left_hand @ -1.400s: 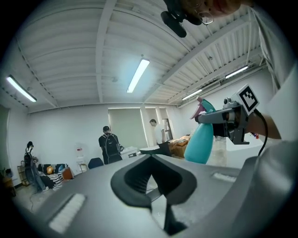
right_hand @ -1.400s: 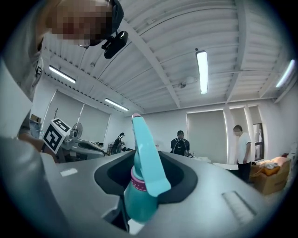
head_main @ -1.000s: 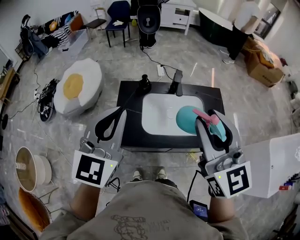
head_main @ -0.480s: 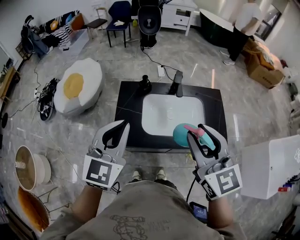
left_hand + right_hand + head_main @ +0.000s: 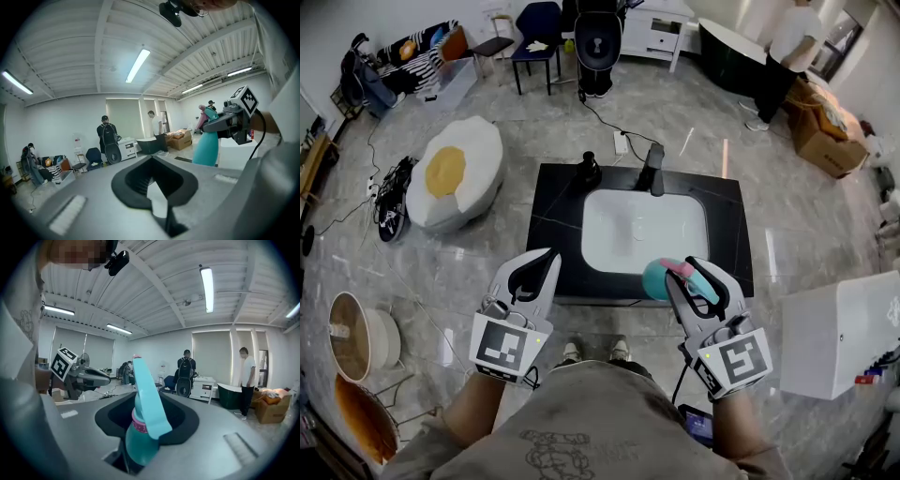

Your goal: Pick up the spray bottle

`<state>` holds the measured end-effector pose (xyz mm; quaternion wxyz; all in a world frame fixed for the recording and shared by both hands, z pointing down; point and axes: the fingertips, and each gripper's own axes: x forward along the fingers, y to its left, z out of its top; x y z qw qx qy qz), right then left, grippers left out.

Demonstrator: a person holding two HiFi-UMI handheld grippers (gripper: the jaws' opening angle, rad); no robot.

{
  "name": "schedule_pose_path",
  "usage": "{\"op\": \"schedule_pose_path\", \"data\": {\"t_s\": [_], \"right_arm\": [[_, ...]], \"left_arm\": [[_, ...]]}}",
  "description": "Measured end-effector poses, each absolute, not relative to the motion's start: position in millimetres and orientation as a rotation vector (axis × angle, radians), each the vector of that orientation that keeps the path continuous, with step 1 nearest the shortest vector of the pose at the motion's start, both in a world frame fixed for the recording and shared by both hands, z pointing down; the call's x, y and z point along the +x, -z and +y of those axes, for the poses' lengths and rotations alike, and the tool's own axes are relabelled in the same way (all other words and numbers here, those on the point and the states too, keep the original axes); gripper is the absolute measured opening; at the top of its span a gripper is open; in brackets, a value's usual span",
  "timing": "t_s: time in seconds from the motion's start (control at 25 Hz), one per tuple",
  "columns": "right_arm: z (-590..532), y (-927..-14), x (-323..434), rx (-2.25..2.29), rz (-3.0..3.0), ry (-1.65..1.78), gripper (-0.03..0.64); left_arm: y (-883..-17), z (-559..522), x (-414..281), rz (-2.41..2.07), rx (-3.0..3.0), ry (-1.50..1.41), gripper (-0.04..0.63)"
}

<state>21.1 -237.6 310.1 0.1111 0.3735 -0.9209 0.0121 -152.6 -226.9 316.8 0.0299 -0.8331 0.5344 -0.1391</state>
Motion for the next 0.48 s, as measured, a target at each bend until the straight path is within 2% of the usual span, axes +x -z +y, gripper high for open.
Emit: {"op": "schedule_pose_path", "data": {"t_s": [0.48], "right_arm": [[-243, -308, 21, 1.104, -2.693, -0.017, 0.163]], "left_arm": [[-310, -233, -155, 1.671, -2.556, 0.387, 0.000]]}}
